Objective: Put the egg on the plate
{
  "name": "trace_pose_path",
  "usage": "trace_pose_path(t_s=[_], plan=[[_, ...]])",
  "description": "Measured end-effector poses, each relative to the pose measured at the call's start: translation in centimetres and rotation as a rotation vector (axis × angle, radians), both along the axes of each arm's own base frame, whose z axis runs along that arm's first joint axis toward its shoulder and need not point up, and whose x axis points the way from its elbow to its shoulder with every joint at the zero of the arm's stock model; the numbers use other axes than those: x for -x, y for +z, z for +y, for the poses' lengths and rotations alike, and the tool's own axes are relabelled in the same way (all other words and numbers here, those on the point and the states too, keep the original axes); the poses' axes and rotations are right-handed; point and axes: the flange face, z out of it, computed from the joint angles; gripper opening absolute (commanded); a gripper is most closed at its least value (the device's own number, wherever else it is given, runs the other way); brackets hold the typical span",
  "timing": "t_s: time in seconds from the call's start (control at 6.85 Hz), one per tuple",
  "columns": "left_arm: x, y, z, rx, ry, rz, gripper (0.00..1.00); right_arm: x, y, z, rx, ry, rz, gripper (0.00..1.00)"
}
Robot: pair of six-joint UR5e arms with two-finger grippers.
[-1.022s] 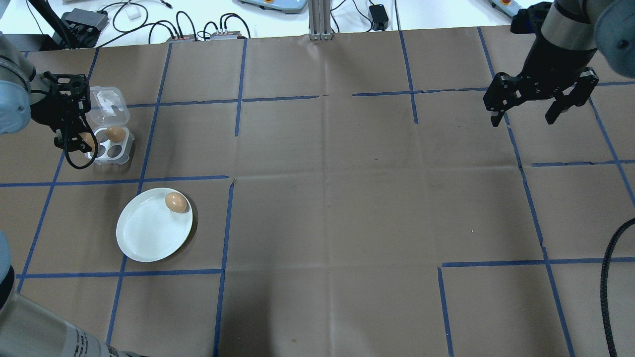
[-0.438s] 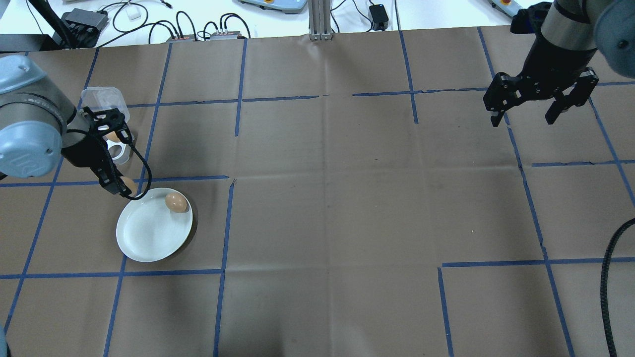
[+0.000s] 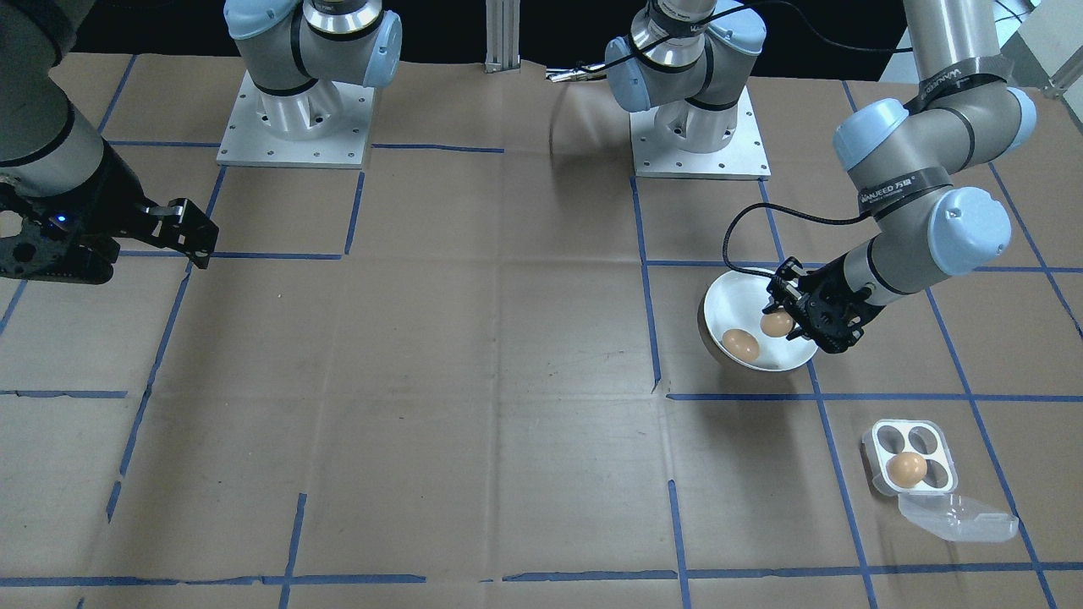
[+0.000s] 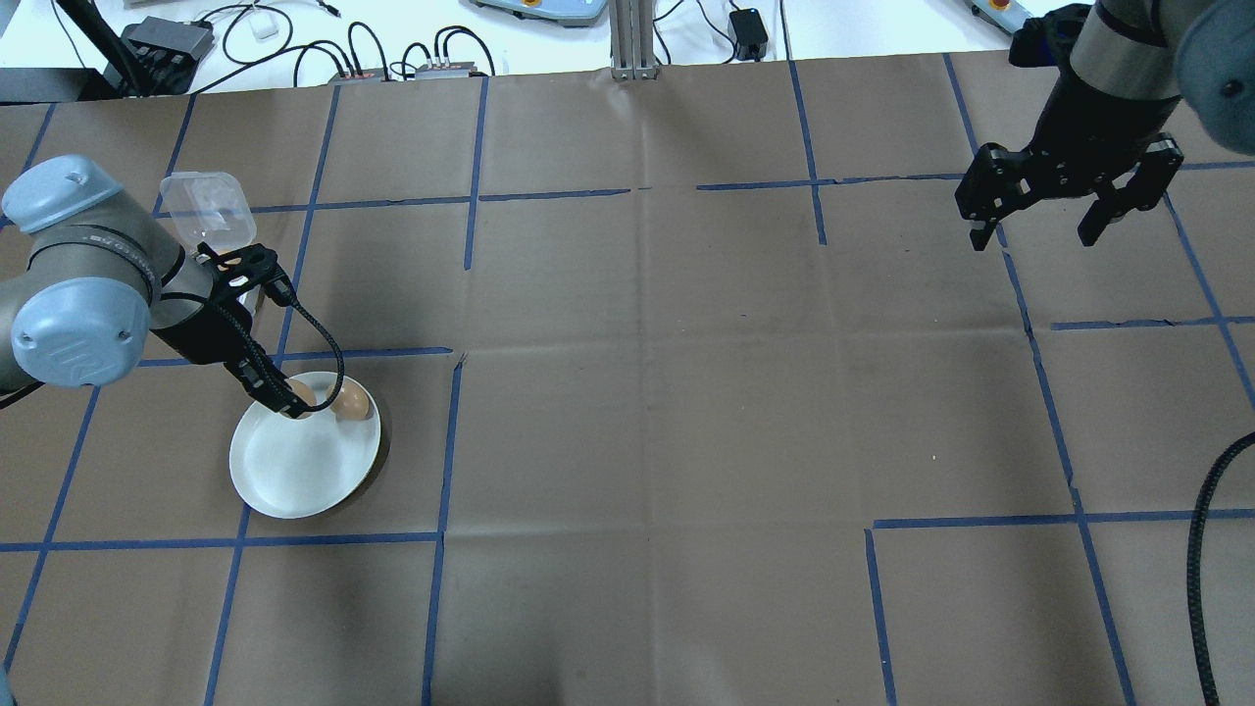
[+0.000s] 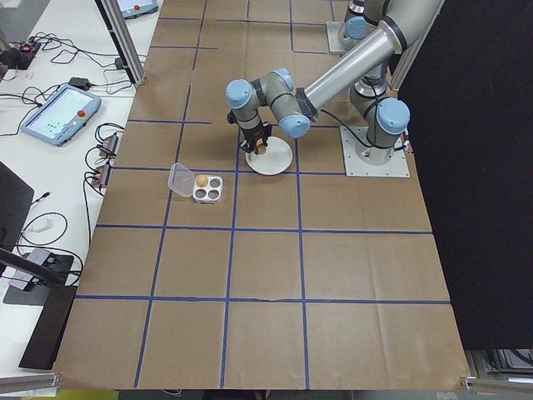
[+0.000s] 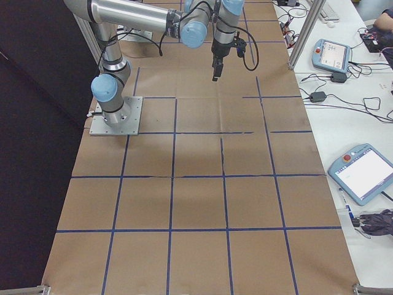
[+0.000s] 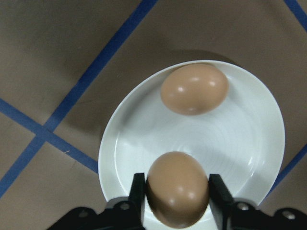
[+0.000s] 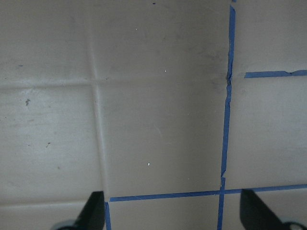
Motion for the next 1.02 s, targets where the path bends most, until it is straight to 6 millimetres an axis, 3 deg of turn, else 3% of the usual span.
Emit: trace_pose_path(t_s=[0.29, 0.58, 1.02], plan=[[0.1, 0.1, -0.5, 0.029, 0.033, 0.064, 1.0, 0.0, 0.0, 0.0, 0.0, 0.0, 0.0, 1.0], [-1.2, 1.0, -1.7, 0.052, 0.061, 0.056, 1.0, 0.0, 0.0, 0.0, 0.0, 0.0, 0.001, 1.0], [-6.9, 1.9, -8.0, 0.034, 0.353, -0.079, 1.0, 0.0, 0.0, 0.0, 0.0, 0.0, 0.001, 1.0]])
